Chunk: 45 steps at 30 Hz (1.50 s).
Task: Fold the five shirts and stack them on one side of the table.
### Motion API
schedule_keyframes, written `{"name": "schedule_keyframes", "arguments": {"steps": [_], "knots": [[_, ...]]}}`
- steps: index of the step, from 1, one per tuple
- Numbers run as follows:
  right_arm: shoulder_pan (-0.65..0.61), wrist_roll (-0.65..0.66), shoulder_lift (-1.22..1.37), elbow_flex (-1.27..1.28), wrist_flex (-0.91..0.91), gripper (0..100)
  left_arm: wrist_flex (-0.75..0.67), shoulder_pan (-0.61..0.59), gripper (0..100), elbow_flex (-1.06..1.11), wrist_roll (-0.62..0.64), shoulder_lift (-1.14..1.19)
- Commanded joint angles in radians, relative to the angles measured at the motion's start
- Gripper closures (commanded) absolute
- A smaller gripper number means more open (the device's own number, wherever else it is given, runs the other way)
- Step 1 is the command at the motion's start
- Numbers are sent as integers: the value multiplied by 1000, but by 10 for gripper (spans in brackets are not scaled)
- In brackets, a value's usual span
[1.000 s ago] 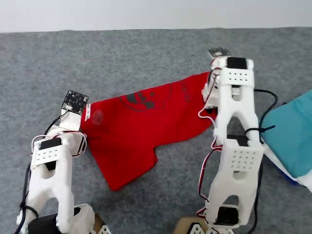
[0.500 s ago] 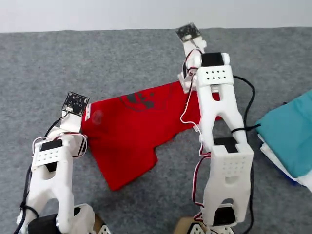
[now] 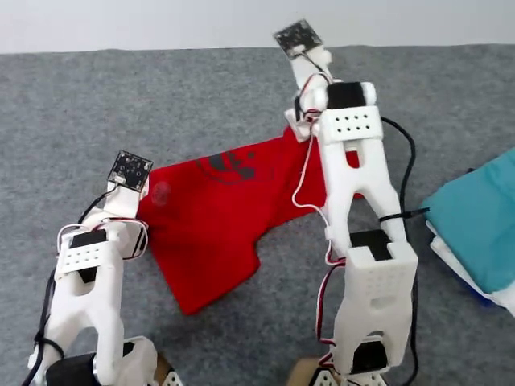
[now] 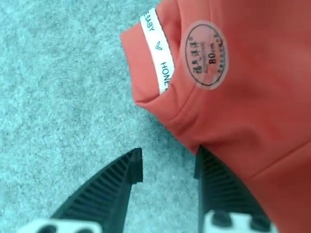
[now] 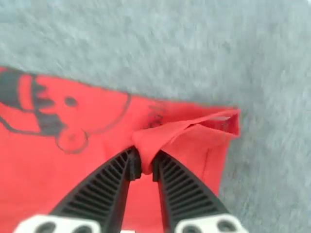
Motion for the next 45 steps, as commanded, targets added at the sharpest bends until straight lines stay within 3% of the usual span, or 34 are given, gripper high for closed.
{"name": "schedule_keyframes", "arguments": {"steps": [1,18,34,40,45], "knots": [[-27,11,-96,-109,-16,990,-20,8,816,-5,0,-23],[323,68,194,-100,208,989,-20,8,816,-5,0,-23],[352,68,229,-101,377,989,-21,8,816,-5,0,-23],[357,68,231,-101,346,989,-21,8,816,-5,0,-23],[357,63,222,-103,311,871,-21,8,816,-5,0,-23]]}}
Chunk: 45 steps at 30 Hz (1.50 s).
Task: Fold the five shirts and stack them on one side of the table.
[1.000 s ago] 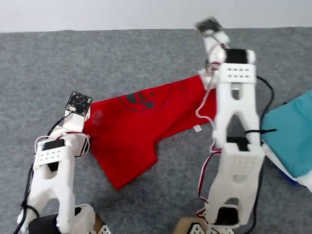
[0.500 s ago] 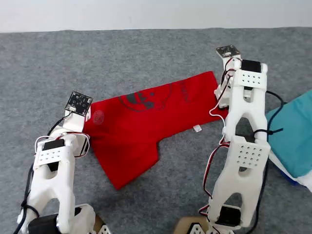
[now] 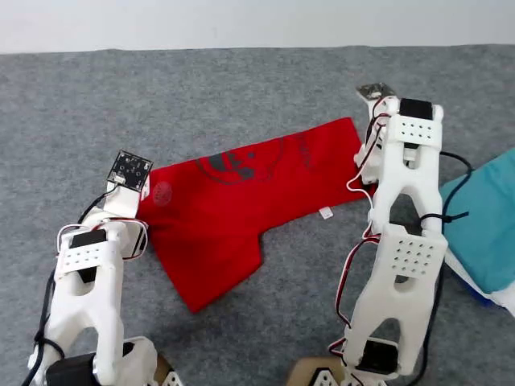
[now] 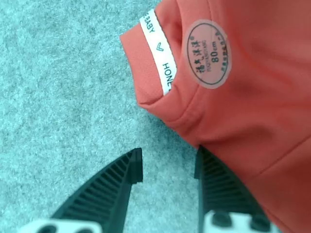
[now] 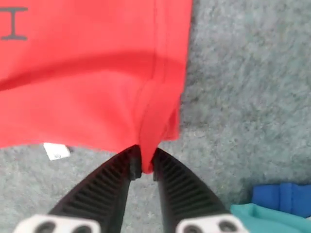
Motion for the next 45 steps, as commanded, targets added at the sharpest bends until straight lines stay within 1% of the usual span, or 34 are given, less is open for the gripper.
{"name": "schedule_keyframes", "arguments": {"steps": [1,3,9,14,16,19,20,22,24,33,40,45], "knots": [[12,3,-54,-55,-12,844,-18,8,816,-5,0,-23],[5,2,-67,-100,4,816,-18,8,816,-5,0,-23],[-35,2,-104,-262,15,814,-18,8,816,-5,0,-23],[-102,0,-45,-308,-56,820,-18,8,816,-5,0,-23],[-130,2,1,-308,-116,861,-18,8,816,-5,0,-23],[-163,2,74,-311,-217,972,-18,8,816,-5,0,-23],[-173,2,97,-311,-243,996,-18,8,816,-5,0,-23],[-183,2,140,-311,-280,978,-18,8,816,-5,0,-23],[-193,2,177,-313,-314,991,-18,8,816,-5,0,-23],[-205,6,277,-313,-455,988,-18,8,816,-4,0,-23],[-208,8,321,-313,-587,988,-18,8,816,-4,0,-23],[-246,8,303,-313,-654,988,-18,8,816,-4,0,-23]]}}
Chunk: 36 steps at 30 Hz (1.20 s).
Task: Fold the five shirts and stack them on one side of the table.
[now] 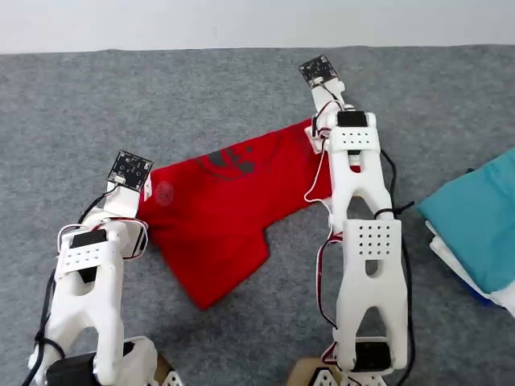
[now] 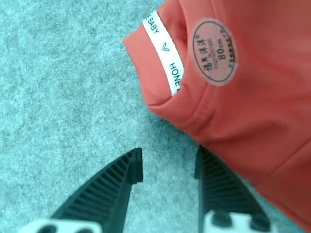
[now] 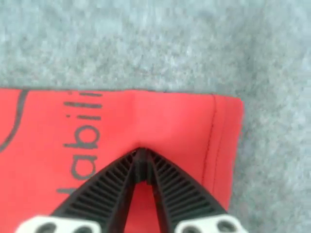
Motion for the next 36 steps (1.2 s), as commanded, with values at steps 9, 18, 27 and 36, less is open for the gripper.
{"name": "schedule_keyframes", "arguments": {"steps": [9,18,27,36], "knots": [[-77,8,-136,-58,-19,985,-18,8,816,-4,0,-23],[-8,6,-199,-60,234,955,-18,8,816,-4,0,-23],[48,-54,-242,-57,455,780,-18,8,816,-4,0,-23],[48,-55,-77,-58,458,780,-18,9,816,-4,0,-23]]}}
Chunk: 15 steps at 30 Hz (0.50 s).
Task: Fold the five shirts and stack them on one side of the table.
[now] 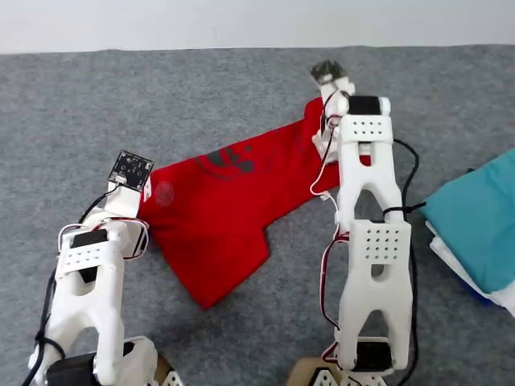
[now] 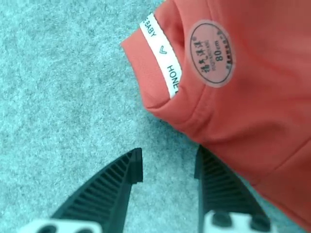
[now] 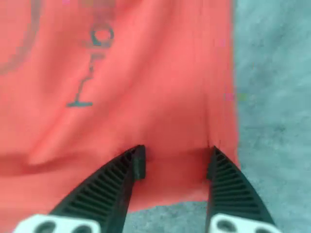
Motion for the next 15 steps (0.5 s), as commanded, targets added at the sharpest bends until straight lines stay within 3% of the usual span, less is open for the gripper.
{"name": "schedule_keyframes", "arguments": {"steps": [1,6,10,15], "knots": [[13,-12,31,-58,10,780,-18,6,816,-4,0,-23],[5,-9,56,-97,31,809,-18,6,816,-4,0,-23],[-2,-5,62,-103,61,984,-18,6,816,-4,0,-23],[4,52,54,-121,183,989,-18,6,816,-4,0,-23]]}}
